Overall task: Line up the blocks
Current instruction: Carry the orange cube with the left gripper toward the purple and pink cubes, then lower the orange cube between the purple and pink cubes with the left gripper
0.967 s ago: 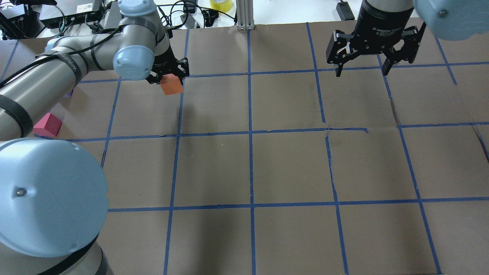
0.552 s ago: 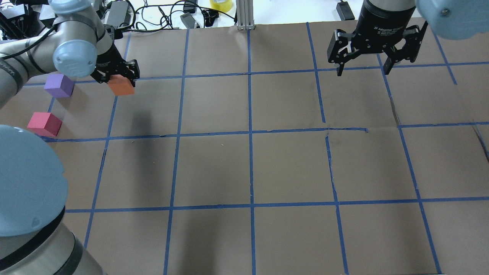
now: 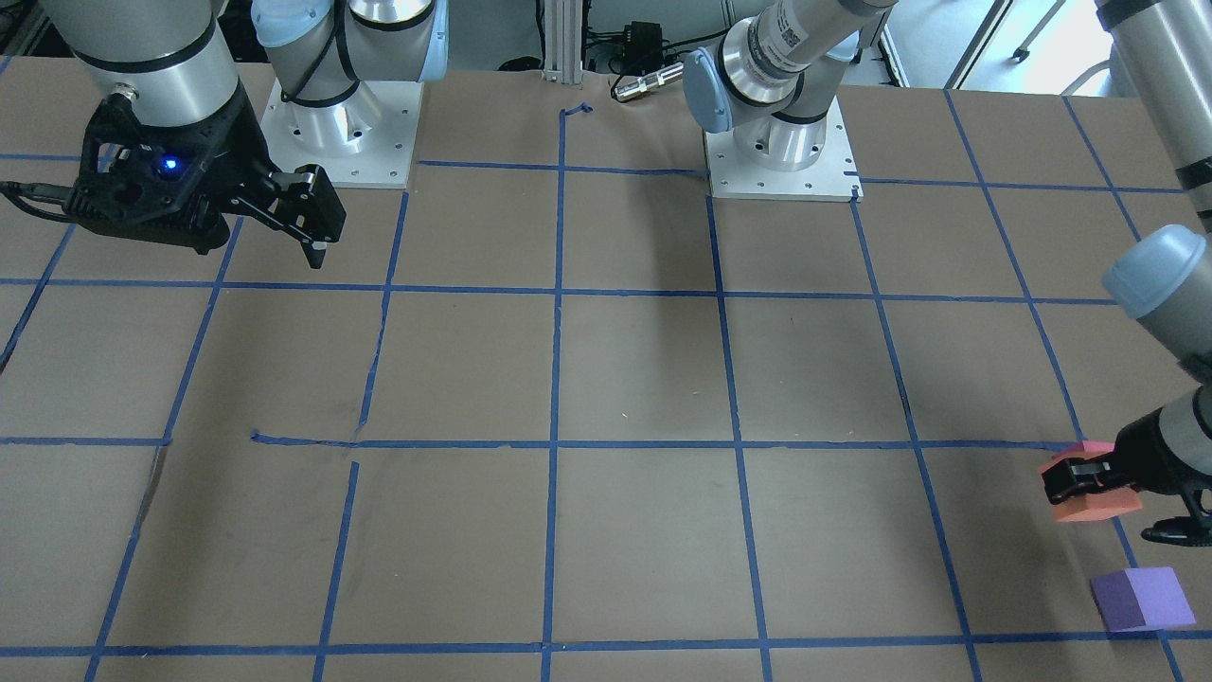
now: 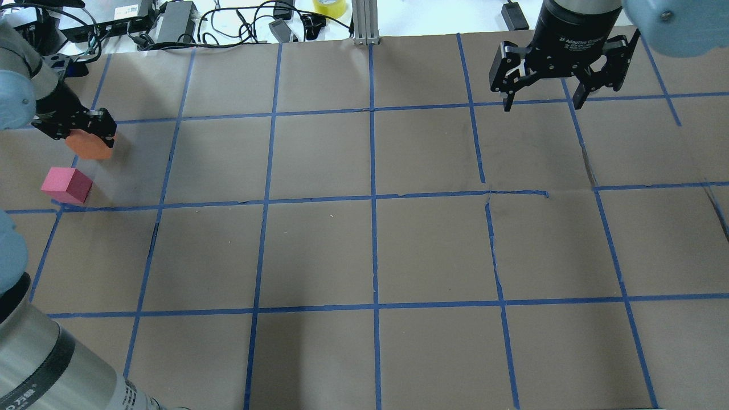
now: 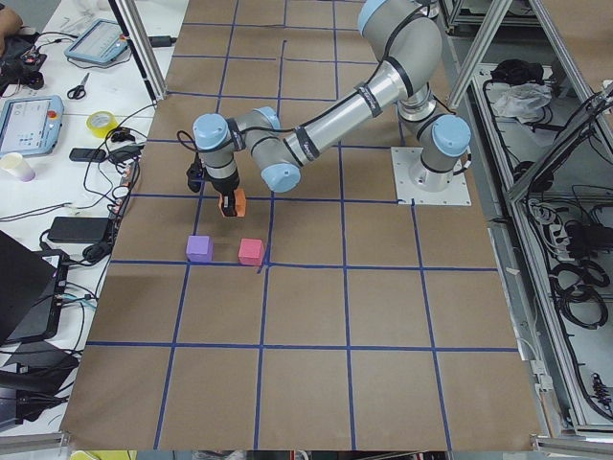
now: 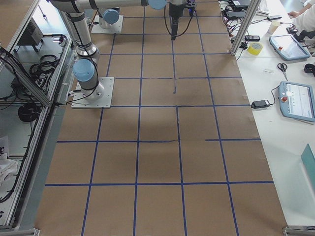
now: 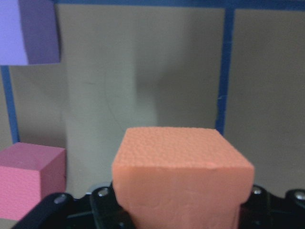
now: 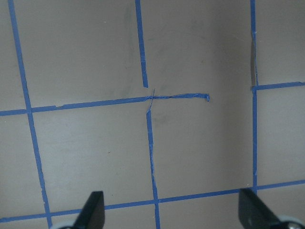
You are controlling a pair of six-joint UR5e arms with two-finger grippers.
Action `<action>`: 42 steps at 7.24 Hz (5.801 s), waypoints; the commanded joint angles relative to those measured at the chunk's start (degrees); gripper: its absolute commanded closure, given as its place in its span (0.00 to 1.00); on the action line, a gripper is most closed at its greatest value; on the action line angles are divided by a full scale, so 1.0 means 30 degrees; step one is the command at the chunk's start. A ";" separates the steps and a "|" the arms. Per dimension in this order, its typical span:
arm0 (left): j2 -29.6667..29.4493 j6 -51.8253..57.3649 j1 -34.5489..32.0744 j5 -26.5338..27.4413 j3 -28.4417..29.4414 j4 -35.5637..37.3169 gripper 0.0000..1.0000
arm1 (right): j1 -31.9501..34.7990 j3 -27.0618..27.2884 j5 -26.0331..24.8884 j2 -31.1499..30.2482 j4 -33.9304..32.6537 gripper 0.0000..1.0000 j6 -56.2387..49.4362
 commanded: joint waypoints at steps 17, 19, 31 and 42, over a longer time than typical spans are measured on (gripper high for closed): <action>-0.4113 0.1987 0.1092 0.0841 0.2783 0.0243 1.00 | 0.0016 0.0114 -0.0059 0.0090 0.0042 0.00 -0.0001; -0.4257 0.2365 0.1324 0.0754 0.2841 0.0272 1.00 | 0.0016 0.0114 -0.0030 0.0148 0.0013 0.00 -0.0001; -0.4287 0.3863 0.1971 -0.0360 0.2607 0.1151 1.00 | -0.0013 0.0172 -0.0059 0.0061 0.0130 0.00 0.0058; -0.4230 0.3891 0.1971 -0.0976 0.1877 0.1708 0.00 | -0.0043 0.0289 -0.0059 -0.0114 0.0306 0.00 0.0029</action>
